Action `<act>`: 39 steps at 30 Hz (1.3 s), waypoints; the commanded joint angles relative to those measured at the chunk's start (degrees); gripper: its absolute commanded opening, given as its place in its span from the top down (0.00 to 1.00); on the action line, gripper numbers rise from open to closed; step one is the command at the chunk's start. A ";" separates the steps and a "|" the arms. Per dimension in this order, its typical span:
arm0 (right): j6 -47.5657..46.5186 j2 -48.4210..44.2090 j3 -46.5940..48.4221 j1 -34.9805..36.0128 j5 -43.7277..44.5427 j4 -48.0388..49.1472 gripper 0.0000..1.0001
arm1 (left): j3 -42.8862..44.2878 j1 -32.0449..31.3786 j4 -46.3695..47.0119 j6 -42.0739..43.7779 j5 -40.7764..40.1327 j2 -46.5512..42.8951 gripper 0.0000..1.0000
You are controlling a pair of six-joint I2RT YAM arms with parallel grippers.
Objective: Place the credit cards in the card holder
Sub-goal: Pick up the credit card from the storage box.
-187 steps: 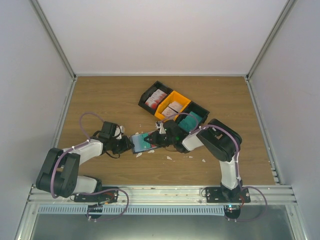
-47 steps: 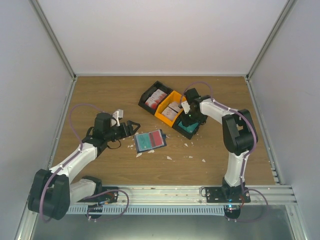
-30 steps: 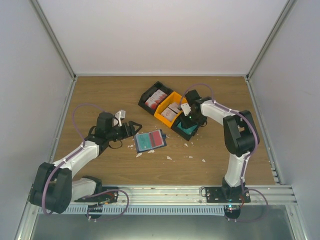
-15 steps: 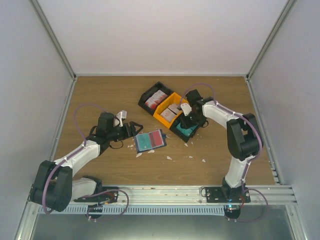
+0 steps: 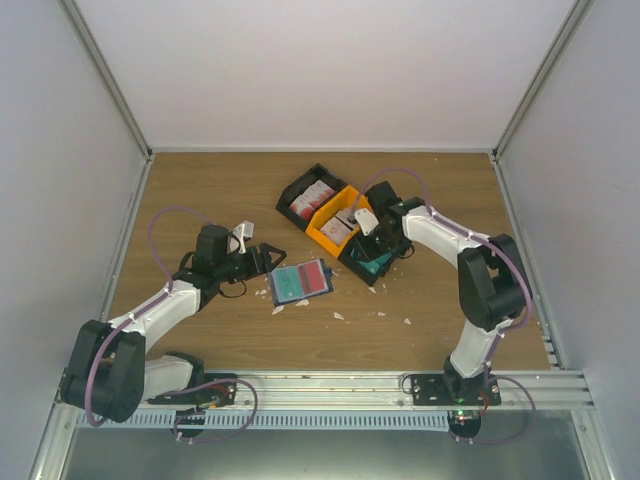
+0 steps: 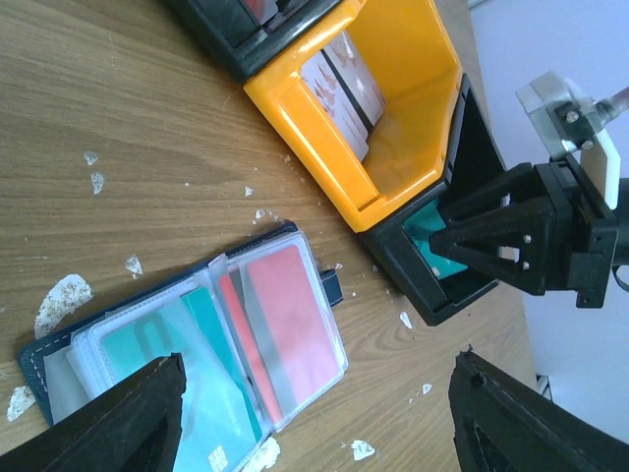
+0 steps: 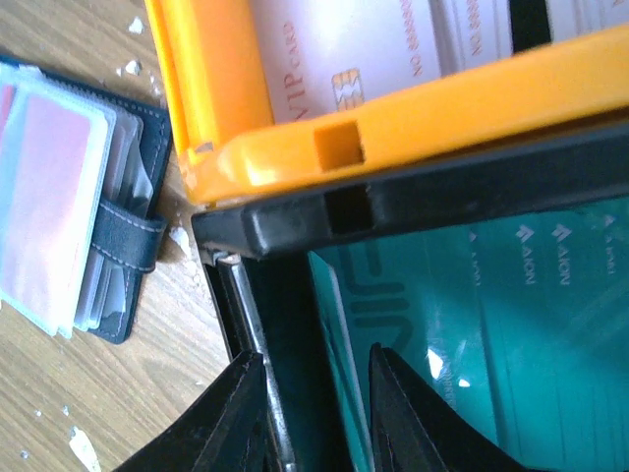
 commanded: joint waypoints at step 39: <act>5.85 -15.81 1.14 2.45 6.01 2.05 0.99 | 0.03 -0.90 4.06 0.49 -0.08 -6.13 0.25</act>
